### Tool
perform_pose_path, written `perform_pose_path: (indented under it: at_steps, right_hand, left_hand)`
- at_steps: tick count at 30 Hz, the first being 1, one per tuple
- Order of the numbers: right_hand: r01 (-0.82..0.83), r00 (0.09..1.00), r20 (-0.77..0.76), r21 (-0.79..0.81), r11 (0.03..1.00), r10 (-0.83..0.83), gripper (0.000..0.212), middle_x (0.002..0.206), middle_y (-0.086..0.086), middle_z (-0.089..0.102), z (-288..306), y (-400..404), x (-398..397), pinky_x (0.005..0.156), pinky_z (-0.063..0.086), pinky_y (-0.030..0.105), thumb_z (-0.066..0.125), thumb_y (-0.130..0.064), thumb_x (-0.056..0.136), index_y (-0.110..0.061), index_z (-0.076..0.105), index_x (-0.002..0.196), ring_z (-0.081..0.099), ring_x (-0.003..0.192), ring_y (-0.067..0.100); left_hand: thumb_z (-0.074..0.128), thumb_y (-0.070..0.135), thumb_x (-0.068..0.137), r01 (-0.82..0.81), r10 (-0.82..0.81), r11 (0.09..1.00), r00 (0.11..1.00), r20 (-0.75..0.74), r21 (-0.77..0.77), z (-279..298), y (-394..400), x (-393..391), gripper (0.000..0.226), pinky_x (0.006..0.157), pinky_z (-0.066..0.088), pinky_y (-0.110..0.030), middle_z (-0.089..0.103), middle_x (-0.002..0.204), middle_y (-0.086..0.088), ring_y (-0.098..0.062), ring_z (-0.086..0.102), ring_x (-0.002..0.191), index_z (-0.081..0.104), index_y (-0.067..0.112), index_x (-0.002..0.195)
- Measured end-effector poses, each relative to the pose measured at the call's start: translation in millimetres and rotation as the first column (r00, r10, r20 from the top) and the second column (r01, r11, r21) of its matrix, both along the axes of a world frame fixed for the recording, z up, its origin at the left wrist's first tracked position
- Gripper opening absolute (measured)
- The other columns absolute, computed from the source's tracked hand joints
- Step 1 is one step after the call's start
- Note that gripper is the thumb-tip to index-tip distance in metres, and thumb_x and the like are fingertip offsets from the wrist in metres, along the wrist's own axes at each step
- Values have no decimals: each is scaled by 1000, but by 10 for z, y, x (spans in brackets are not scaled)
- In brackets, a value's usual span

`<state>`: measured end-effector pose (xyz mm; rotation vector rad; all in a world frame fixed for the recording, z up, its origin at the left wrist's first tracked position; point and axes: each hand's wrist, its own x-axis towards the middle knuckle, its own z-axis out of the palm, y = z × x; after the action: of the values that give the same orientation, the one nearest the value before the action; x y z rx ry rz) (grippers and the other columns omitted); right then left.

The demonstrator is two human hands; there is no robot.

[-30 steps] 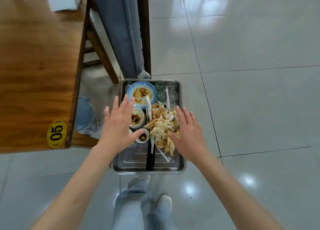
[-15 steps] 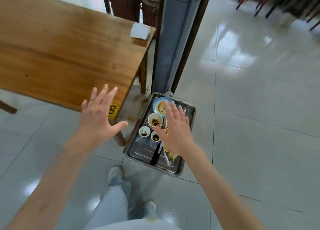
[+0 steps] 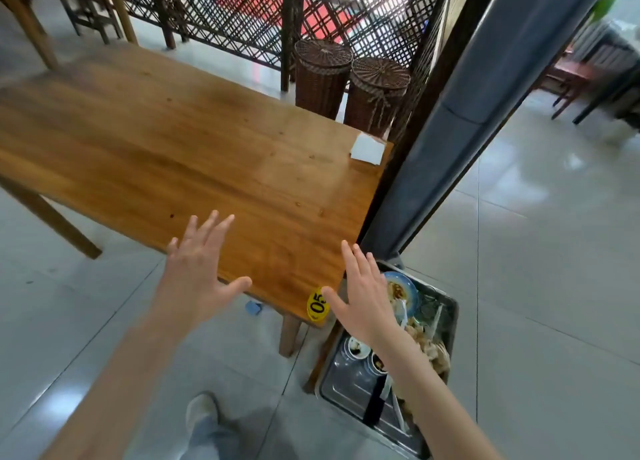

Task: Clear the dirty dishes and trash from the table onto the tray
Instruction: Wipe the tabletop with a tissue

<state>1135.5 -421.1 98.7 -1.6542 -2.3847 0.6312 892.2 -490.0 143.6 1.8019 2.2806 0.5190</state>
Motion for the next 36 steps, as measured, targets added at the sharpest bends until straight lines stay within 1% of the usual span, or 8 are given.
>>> perform_pose_path:
  at_steps: [4,6,13,20,23,28,32,36]
  right_hand:
    - [80,997,22,-10,997,-79,79,157,-4,0,-100,299,-574,115,9,47,44,-53,90,-34,-8,147,-4,144,21]
    - [142,990,1,-12,990,-142,79,157,-5,2,-153,428,-849,115,10,46,44,-53,90,-34,-7,147,-2,144,21]
    - [284,959,18,-8,959,-284,76,157,-4,6,-329,829,-1308,113,11,44,44,-55,90,-33,-2,147,2,144,22]
    - [385,922,54,-35,922,-383,73,157,-3,6,-525,1452,-1357,114,11,45,45,-50,91,-31,2,148,2,144,22]
    - [418,907,68,-41,908,-415,73,157,-2,7,-628,1792,-1336,114,12,45,46,-49,92,-30,3,148,3,144,22]
    - [493,870,52,-62,868,-490,72,157,-3,8,-824,2472,-1272,115,15,44,46,-48,92,-30,5,148,4,144,20]
    - [538,843,50,-60,841,-536,70,157,-2,10,-1006,2985,-1168,115,19,45,46,-46,92,-29,8,148,6,144,20]
    - [598,802,32,-40,801,-597,68,156,0,13,-1182,3512,-1057,114,24,44,49,-42,92,-26,13,147,11,143,22]
  left_hand:
    - [68,52,75,55,-56,998,998,-19,-39,-39,360,-609,95,115,8,-47,9,157,3,-21,0,145,11,31,148]
    - [65,55,76,102,-104,993,994,-38,-63,-82,582,-901,96,115,8,-45,6,158,5,-20,-2,145,6,32,148]
    - [63,58,77,239,-245,962,969,-30,-128,-400,1331,-1313,97,115,8,-44,9,157,6,-20,1,145,4,31,149]
    - [61,57,79,322,-328,924,945,8,-206,-812,1990,-1437,94,115,9,-42,8,157,8,-19,1,145,3,32,149]
    - [60,58,80,365,-370,912,929,11,-185,-926,2338,-1436,93,115,8,-41,9,157,8,-18,2,145,3,32,148]
    - [60,56,81,432,-433,888,901,33,-155,-1062,3201,-1307,90,115,11,-39,13,156,7,-17,6,145,6,30,149]
    - [62,53,81,453,-452,885,891,35,-108,-1260,3759,-1128,89,115,12,-37,18,155,7,-16,8,144,9,29,149]
    - [58,56,82,503,-502,856,864,39,-117,-1545,4242,-911,87,116,9,-37,14,156,8,-15,6,144,6,30,148]
